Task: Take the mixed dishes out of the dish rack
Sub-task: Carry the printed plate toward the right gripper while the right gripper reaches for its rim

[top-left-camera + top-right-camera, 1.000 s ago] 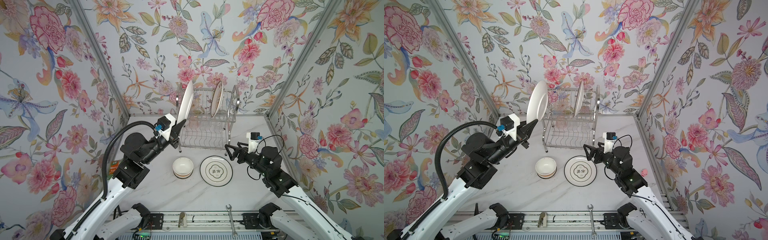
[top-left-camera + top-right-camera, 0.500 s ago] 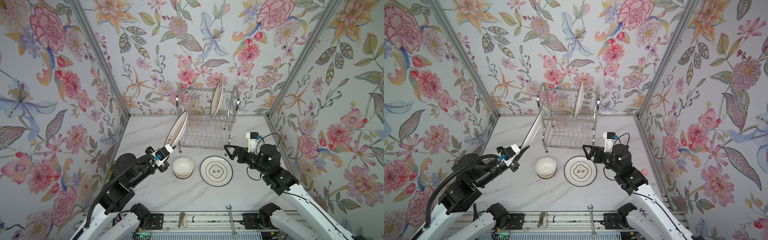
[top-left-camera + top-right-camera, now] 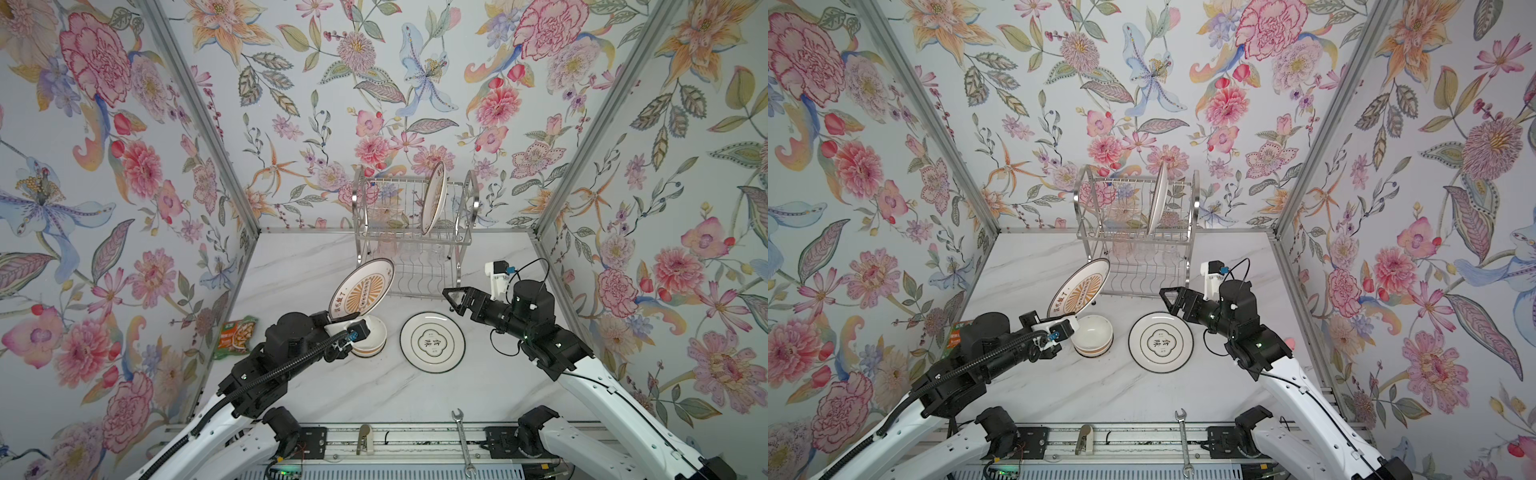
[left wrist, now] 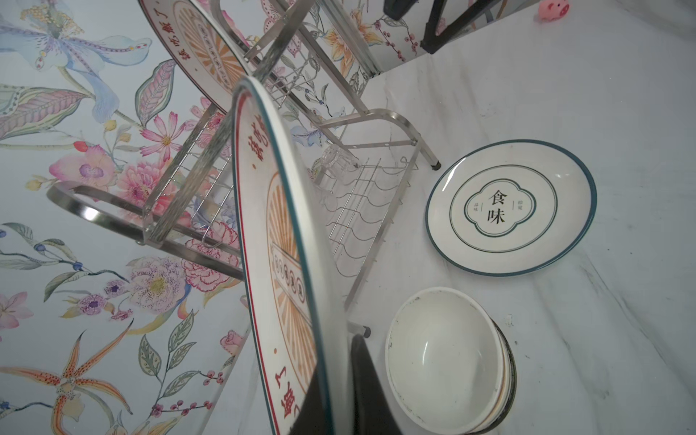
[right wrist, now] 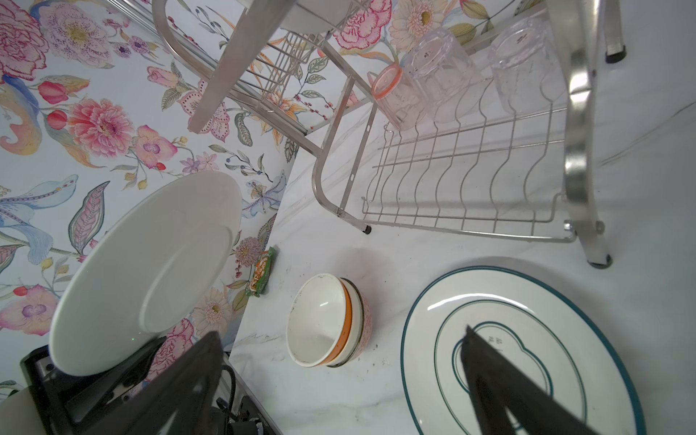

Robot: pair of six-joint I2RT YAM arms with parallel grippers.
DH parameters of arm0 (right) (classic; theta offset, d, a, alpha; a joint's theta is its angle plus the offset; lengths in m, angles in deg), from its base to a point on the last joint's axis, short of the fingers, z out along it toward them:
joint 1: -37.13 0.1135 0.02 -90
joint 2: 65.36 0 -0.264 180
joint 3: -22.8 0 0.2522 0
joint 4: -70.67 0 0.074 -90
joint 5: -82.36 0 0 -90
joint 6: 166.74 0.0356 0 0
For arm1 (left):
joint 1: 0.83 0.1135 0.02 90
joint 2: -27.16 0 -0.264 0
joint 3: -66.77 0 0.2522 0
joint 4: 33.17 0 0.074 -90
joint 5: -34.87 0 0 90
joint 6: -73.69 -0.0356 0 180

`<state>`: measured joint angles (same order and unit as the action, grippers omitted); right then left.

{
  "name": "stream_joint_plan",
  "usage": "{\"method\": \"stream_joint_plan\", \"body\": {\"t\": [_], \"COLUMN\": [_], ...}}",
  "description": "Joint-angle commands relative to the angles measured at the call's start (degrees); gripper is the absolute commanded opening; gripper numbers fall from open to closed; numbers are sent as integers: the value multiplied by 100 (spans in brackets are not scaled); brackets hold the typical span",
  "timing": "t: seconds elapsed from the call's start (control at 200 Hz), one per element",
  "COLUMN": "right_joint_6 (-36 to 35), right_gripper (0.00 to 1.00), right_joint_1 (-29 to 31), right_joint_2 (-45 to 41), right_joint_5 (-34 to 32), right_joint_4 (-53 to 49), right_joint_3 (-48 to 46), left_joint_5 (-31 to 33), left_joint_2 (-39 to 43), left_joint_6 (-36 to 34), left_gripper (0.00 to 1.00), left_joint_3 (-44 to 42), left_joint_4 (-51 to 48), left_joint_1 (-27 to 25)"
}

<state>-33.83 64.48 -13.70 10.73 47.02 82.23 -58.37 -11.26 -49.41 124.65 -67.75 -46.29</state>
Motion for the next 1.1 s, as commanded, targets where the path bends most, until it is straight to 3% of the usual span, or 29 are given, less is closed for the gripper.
{"method": "stream_joint_plan", "body": {"t": [0.0,0.1,0.375,0.716,1.096], "right_joint_6": [108,163,182,139,77], "right_gripper": [100,99,92,81,54], "right_joint_1": [51,68,112,329,499], "right_joint_2": [127,292,693,1325,2161], "right_joint_5": [157,224,318,456,607], "right_joint_4": [-94,-96,-198,-204,-865], "right_joint_3": [247,324,475,702,1236], "left_joint_5": [858,1286,1727,1944,2218], "left_joint_2": [-263,-537,-1064,-1414,-1712], "left_joint_6": [-762,-1135,-1747,-2082,-2373], "left_gripper": [0,0,0,0,0], "left_joint_3": [-115,-240,-542,-676,-719], "left_joint_4": [552,761,1521,1768,1962], "left_joint_1": [-525,-862,-1346,-1671,-1879]}}
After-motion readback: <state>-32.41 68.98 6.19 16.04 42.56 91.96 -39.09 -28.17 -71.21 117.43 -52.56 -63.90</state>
